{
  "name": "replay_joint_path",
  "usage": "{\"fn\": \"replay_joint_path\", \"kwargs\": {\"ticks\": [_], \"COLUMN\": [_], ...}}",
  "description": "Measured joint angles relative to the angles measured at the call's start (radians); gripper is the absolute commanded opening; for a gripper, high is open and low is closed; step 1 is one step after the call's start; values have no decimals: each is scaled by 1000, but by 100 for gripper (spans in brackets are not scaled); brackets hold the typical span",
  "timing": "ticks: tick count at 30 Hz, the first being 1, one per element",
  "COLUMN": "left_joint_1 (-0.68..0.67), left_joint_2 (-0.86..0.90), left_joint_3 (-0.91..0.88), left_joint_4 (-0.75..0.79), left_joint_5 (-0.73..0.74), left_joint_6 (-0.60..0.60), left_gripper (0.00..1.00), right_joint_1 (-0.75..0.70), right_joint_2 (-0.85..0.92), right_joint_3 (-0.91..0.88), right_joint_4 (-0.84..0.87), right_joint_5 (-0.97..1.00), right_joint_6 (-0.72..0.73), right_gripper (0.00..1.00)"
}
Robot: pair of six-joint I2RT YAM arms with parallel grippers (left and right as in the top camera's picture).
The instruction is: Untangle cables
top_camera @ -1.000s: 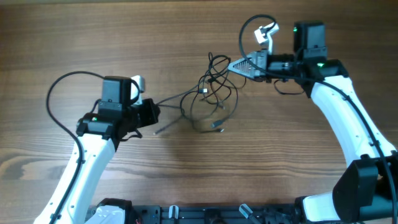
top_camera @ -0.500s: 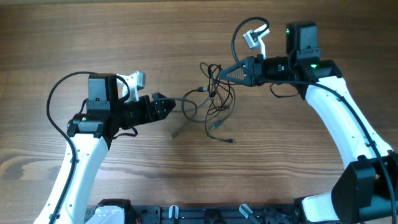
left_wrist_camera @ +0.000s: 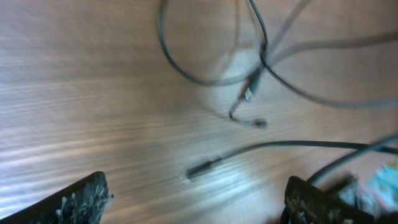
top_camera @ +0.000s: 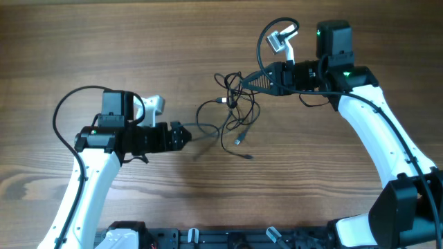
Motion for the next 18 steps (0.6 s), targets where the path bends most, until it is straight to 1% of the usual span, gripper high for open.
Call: {"fn": "replay_joint_path", "kwargs": {"ticks": [1, 3, 4, 7, 12, 13, 14, 18], "left_joint_1": [0, 0, 0, 0, 0, 0, 0, -1], "left_joint_2": [0, 0, 1, 23, 85, 93, 102, 106], "left_joint_3": [0, 0, 0, 0, 0, 0, 0, 0], "left_joint_4": [-11, -29, -39, -111, -223, -249, -261, -210], "left_joint_5": [11, 37, 46, 92, 280, 330, 430, 775], "left_joint_6": [10, 10, -18, -121, -184, -189, -193, -157], "left_gripper": [86, 97, 100, 100, 100, 100, 100, 100], "right_joint_1": [0, 0, 0, 0, 0, 0, 0, 0], "right_joint_2": [0, 0, 0, 0, 0, 0, 0, 0], "right_joint_3": [0, 0, 0, 0, 0, 0, 0, 0], "right_joint_4": [0, 0, 0, -1, -3, -3, -4, -4], "right_joint_5": [0, 0, 0, 0, 0, 0, 0, 0], "right_joint_6": [0, 0, 0, 0, 0, 0, 0, 0], "right_gripper": [4, 4, 4, 4, 4, 5, 4, 4]}}
